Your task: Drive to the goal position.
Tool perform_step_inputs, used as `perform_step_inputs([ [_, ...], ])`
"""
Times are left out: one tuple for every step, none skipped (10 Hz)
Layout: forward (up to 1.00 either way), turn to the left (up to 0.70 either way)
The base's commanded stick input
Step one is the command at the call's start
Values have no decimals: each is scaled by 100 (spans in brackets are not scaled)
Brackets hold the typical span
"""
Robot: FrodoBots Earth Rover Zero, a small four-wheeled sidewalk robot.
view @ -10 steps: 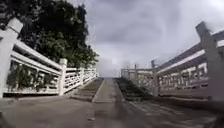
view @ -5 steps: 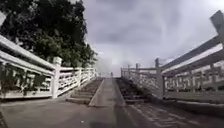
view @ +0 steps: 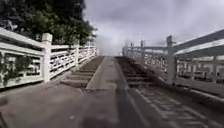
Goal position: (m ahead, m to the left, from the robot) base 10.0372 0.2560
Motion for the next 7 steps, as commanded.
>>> perform_step_inputs([
  [70,12],
  [70,7],
  [70,1],
  [70,0],
  [70,0],
  [70,0],
  [70,0],
])
